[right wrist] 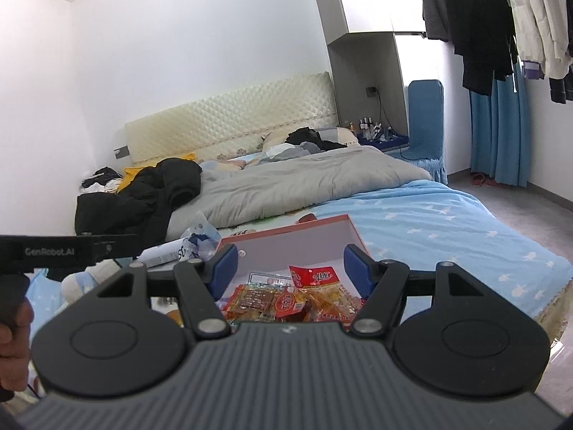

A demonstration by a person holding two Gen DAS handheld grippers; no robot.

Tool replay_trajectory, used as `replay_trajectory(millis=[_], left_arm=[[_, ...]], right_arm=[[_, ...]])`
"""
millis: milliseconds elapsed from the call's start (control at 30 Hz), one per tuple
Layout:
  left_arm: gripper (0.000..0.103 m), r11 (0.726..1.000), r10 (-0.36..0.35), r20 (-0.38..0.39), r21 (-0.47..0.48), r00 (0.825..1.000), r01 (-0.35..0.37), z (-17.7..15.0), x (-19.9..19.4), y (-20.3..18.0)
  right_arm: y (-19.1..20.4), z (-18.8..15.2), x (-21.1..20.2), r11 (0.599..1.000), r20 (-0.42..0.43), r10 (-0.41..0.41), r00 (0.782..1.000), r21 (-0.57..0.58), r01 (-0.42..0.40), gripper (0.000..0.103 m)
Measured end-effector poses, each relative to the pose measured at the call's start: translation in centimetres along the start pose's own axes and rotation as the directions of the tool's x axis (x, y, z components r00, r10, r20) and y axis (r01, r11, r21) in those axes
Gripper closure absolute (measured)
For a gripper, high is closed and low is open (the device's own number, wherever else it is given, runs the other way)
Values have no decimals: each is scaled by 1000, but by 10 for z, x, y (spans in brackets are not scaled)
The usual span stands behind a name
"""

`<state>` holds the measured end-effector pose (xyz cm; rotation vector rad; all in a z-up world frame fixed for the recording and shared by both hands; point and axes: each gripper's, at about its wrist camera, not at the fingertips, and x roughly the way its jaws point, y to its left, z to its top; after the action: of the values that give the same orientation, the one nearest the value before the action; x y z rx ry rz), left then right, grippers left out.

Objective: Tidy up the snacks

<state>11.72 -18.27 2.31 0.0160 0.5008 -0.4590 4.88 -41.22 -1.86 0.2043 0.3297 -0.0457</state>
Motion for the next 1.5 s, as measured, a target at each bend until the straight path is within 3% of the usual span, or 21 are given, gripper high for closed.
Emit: replay_trajectory(millis=[500, 1233, 1500], left_arm=[[30, 997, 49, -61, -50, 997, -52, -45, -10, 16], [30, 995, 50, -60, -79, 997, -55, -49, -16, 19], [24, 995, 59, -49, -82, 997, -63, -47, -19, 19]], right_arm=[[3, -31, -12, 1000, -63, -18, 998, 1, 18, 35], [9, -40, -12, 1000, -77, -9, 997, -2, 9, 35], [8, -38, -13, 1000, -74, -8, 997, -2, 8, 35]])
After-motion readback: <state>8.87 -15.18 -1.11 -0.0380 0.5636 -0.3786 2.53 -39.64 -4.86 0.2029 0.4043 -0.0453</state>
